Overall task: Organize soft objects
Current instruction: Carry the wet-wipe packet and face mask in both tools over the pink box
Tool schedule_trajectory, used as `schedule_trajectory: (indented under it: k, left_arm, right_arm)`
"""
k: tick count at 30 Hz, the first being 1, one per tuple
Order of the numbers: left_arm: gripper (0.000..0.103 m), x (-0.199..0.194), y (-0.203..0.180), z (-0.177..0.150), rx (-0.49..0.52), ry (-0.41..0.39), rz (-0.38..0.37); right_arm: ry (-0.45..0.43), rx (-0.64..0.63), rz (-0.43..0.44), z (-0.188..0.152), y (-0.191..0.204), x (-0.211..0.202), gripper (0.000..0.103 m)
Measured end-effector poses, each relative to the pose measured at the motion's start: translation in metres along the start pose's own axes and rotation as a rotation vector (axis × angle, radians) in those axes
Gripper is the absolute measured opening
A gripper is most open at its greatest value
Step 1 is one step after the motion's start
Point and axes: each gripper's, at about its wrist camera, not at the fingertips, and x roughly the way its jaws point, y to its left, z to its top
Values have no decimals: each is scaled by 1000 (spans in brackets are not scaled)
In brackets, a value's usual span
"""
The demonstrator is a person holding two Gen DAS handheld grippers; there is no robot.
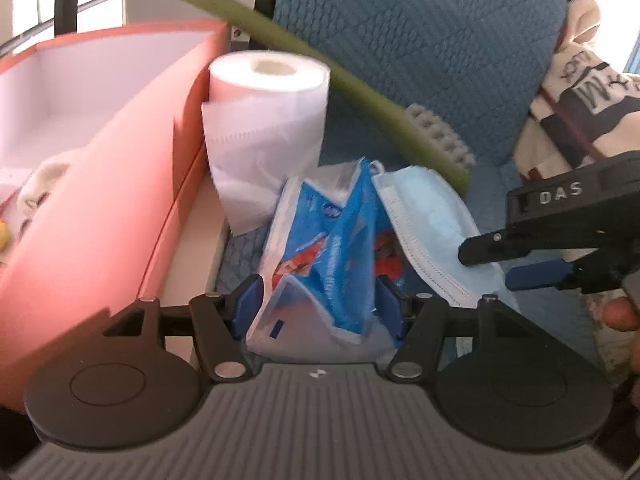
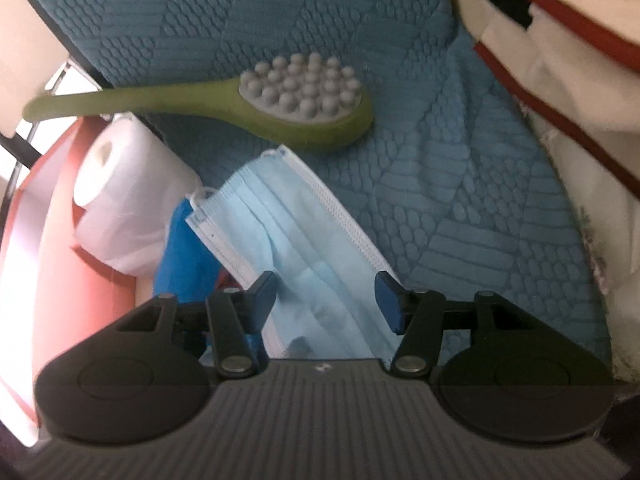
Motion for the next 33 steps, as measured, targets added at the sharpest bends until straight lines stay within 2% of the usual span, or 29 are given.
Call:
schedule_trajectory:
  k: [8, 12, 15, 16, 20, 21, 23, 28, 33]
  left_arm:
    - [64, 13, 6, -6, 3, -14, -7]
    - [51, 14, 5, -9, 39, -37, 15]
    - [47, 16, 4, -11, 47, -47, 20]
    - [45, 16, 4, -11, 51, -49, 21]
    - [39, 16, 3, -11, 54, -51, 18]
    - [36, 16, 4, -11, 51, -50, 15]
    - [31, 16, 5, -10, 39, -46, 4]
    - [18, 11, 9, -6, -25, -29, -26]
    - [15, 0, 10, -5, -66, -10, -49]
  right_arm:
    - [49, -48, -16, 0, 4, 25, 57]
    - [33, -144, -50, -3, 18, 31, 58]
    - [24, -212, -75, -6, 27, 33, 56]
    - [22, -234, -78, -7, 31, 34, 53]
    - [27, -306, -75, -12, 43, 34, 30]
    - [26, -327, -81, -14, 45, 34, 28]
    - [22, -354, -95, -17, 50, 34, 15]
    - [-10, -381, -87, -21, 57, 22, 9]
    - [-56, -330, -62, -14, 51, 2, 9]
